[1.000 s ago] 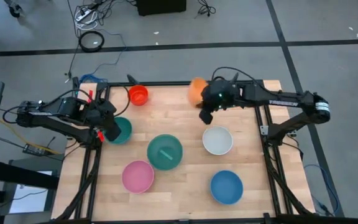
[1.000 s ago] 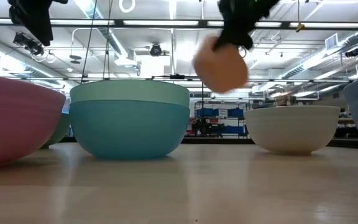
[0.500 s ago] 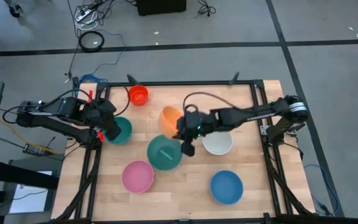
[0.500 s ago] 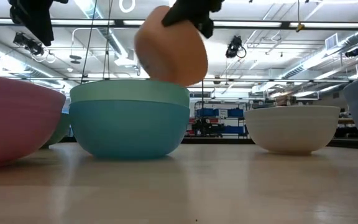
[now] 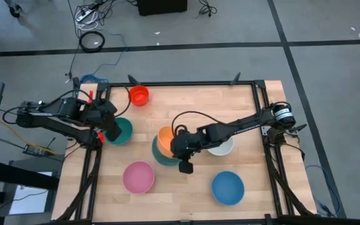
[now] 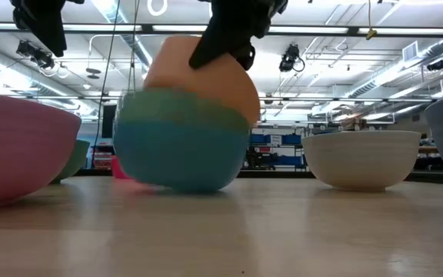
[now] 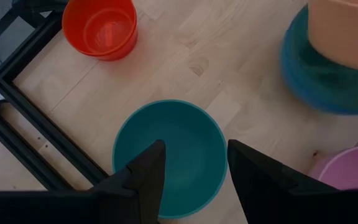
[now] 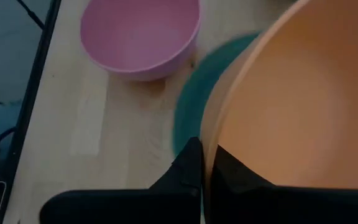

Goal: Nest bowls inside each other
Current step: Stack the yellow bowl on top of the light green bowl, then stack the green bowl on top of the yellow bowl

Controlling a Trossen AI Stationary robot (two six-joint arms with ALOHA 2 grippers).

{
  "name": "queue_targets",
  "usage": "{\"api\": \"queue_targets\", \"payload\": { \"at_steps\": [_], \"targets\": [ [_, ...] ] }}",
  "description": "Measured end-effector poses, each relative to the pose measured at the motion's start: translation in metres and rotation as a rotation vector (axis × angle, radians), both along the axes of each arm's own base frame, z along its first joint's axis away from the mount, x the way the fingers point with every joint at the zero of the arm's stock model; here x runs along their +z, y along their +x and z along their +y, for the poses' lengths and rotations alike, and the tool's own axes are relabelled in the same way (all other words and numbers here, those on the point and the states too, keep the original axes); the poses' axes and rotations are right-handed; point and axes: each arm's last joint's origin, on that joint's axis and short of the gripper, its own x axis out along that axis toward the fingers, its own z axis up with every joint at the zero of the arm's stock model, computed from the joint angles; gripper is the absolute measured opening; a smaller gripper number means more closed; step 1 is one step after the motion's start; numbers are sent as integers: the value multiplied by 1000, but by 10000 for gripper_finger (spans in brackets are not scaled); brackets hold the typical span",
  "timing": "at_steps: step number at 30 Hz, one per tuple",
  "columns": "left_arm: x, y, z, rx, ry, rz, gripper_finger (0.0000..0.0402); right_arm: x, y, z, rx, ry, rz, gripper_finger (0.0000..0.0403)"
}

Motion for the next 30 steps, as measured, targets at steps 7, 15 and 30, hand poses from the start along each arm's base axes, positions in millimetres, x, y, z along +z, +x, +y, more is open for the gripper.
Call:
{"api": "queue_targets", "payload": {
  "at_steps": [7,15,30],
  "targets": [
    [0,0,0,1,2,-6,182,0,-1,4,9,-28,-6,18],
    [1,1,0,2,2,-14,182,-4,-5,0,-47,-97,49,83],
    [1,2,0,-3,4,-20,182,18,-19,13,-134,-272,-3,115]
  ]
}}
